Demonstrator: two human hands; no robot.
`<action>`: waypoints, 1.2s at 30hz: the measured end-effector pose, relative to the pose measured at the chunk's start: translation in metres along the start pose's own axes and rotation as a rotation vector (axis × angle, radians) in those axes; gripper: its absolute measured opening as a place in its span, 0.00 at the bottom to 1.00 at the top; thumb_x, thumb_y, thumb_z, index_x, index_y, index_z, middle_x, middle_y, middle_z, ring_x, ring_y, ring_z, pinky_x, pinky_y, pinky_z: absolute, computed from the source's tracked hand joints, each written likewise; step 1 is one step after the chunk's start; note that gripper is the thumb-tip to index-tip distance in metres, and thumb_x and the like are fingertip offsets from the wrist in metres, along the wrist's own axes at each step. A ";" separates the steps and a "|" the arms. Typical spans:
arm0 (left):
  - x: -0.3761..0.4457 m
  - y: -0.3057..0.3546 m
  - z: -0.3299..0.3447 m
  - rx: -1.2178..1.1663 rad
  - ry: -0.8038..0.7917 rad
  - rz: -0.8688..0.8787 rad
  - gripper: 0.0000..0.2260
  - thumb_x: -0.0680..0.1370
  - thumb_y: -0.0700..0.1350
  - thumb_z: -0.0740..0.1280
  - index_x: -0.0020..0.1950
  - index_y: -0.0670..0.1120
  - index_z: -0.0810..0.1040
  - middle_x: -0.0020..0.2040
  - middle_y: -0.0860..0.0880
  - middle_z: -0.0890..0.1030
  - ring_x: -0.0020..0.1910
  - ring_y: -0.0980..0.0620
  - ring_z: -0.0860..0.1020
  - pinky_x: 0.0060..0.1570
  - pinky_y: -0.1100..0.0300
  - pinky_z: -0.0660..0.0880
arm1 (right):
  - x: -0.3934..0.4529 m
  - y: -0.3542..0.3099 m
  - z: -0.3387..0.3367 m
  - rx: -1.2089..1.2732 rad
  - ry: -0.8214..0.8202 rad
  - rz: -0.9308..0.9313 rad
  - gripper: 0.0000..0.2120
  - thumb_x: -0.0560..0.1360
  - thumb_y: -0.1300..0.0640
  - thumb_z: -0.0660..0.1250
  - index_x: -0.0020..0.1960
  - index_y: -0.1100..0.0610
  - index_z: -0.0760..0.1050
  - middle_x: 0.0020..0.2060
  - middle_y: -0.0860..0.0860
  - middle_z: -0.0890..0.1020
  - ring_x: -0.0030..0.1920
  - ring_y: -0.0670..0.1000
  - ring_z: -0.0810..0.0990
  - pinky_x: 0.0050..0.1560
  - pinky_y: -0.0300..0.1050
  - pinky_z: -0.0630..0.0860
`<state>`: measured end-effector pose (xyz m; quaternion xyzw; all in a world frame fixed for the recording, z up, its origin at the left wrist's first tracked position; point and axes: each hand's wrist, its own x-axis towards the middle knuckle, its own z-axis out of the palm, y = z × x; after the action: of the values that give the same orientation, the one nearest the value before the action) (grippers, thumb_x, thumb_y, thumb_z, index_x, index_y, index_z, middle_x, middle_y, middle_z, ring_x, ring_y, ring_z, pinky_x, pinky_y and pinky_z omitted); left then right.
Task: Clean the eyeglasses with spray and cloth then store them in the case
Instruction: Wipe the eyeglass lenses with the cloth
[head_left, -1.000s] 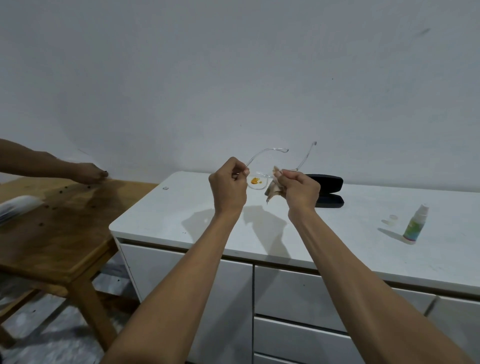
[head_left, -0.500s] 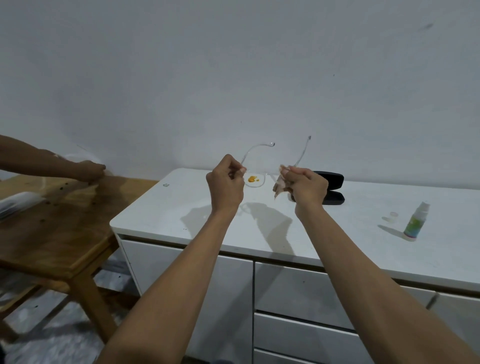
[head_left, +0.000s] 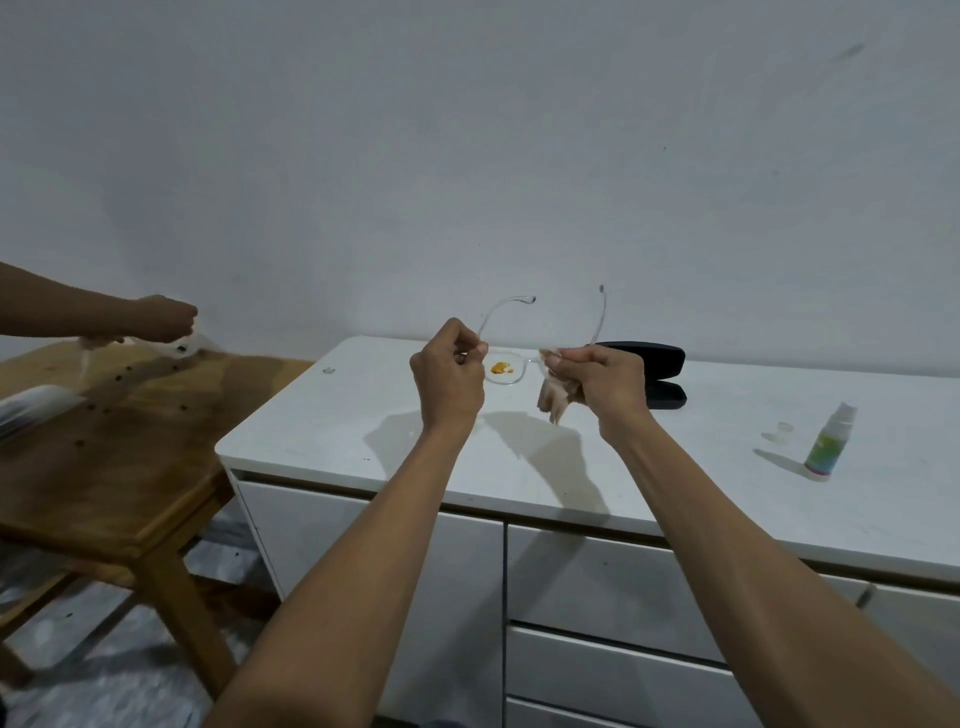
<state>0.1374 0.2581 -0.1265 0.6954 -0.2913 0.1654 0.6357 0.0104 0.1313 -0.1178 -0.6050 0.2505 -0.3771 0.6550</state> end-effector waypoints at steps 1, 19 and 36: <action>0.000 -0.002 -0.001 0.003 -0.011 -0.010 0.10 0.75 0.34 0.73 0.39 0.46 0.76 0.35 0.46 0.83 0.35 0.45 0.83 0.37 0.45 0.82 | -0.001 0.001 -0.004 -0.016 -0.033 0.002 0.05 0.70 0.68 0.78 0.44 0.68 0.84 0.39 0.66 0.85 0.28 0.57 0.82 0.33 0.48 0.79; -0.007 0.013 0.002 0.093 0.105 -0.010 0.06 0.77 0.35 0.71 0.42 0.42 0.77 0.37 0.49 0.82 0.38 0.48 0.81 0.38 0.54 0.78 | -0.039 0.016 0.041 0.571 0.150 0.130 0.04 0.74 0.69 0.74 0.47 0.63 0.82 0.39 0.53 0.88 0.38 0.49 0.85 0.46 0.47 0.85; -0.017 0.033 0.005 -0.079 0.094 0.055 0.06 0.76 0.32 0.70 0.41 0.41 0.77 0.34 0.49 0.83 0.33 0.53 0.82 0.34 0.58 0.79 | -0.033 -0.003 0.084 0.402 0.199 0.056 0.06 0.69 0.68 0.79 0.44 0.59 0.87 0.44 0.55 0.88 0.41 0.49 0.86 0.47 0.42 0.84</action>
<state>0.1034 0.2557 -0.1117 0.6528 -0.2865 0.2039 0.6709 0.0566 0.2088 -0.1074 -0.4148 0.2503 -0.4588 0.7449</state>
